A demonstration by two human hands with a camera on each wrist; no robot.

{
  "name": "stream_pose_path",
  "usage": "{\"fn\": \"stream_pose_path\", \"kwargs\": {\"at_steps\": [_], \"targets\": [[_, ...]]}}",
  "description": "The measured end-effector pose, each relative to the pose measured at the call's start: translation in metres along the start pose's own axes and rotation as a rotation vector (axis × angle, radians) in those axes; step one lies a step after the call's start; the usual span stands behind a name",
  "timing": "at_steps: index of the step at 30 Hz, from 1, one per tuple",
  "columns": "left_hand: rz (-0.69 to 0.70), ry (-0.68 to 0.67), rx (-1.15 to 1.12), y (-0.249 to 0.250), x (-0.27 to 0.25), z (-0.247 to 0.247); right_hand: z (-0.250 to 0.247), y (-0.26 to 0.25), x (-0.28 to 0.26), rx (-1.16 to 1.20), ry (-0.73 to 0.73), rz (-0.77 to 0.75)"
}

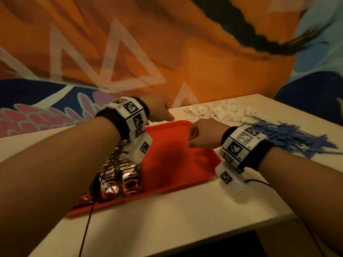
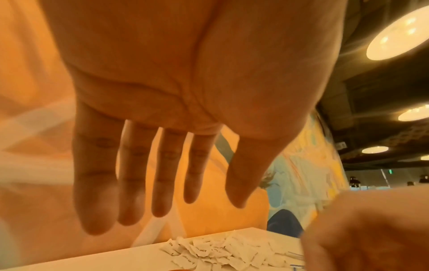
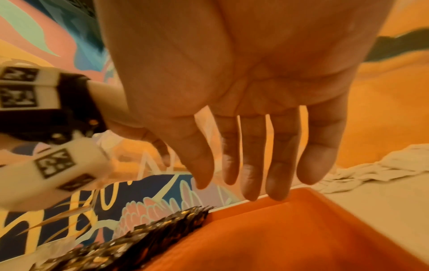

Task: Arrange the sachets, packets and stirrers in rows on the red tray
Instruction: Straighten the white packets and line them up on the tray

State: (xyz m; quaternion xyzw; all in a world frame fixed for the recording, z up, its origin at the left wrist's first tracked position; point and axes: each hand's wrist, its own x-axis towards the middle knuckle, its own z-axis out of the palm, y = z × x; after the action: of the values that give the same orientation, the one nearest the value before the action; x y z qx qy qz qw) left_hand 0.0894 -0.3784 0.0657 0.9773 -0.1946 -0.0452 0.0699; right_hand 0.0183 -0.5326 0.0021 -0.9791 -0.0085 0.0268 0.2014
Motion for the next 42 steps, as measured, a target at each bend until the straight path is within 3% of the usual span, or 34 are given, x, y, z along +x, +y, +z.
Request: {"fn": "stream_pose_path", "kwargs": {"at_steps": [7,11,13,15,17,18,20,24,27,30,33,38,42], "targets": [[0.062,-0.137,0.199,0.089,0.12,0.032,-0.019,0.068,0.004,0.109,-0.021,0.052],[0.018,-0.221,0.25,0.125,0.185,0.062,-0.033,0.103,0.006,0.164,-0.004,0.037],[0.01,-0.202,0.282,0.121,0.256,0.087,-0.038,0.118,0.006,0.202,0.008,0.02],[0.028,-0.209,0.392,0.103,0.376,0.136,-0.042,0.131,0.006,0.226,0.029,0.01],[0.026,-0.218,0.399,0.101,0.419,0.158,-0.044,0.142,0.007,0.251,0.038,0.012],[0.022,-0.211,0.418,0.097,0.42,0.161,-0.045,0.146,0.008,0.258,0.04,0.013],[0.039,-0.256,0.437,0.113,0.363,0.137,-0.045,0.153,0.011,0.264,0.045,0.019],[-0.025,-0.239,0.35,0.106,0.311,0.115,-0.042,0.157,0.016,0.293,0.043,0.044],[0.021,-0.175,0.252,0.105,0.273,0.105,-0.038,0.156,0.018,0.303,0.04,0.05],[-0.029,-0.131,-0.046,0.098,0.256,0.096,-0.037,0.156,0.021,0.329,0.04,0.058],[-0.11,-0.169,-0.408,0.089,0.236,0.074,-0.04,0.151,0.027,0.372,0.045,0.065],[-0.011,-0.201,-0.876,0.072,0.184,0.032,-0.048,0.125,0.043,0.436,0.131,0.002],[0.09,-0.169,-1.217,0.046,0.125,-0.005,-0.053,0.086,0.057,0.579,0.346,-0.051]]}}
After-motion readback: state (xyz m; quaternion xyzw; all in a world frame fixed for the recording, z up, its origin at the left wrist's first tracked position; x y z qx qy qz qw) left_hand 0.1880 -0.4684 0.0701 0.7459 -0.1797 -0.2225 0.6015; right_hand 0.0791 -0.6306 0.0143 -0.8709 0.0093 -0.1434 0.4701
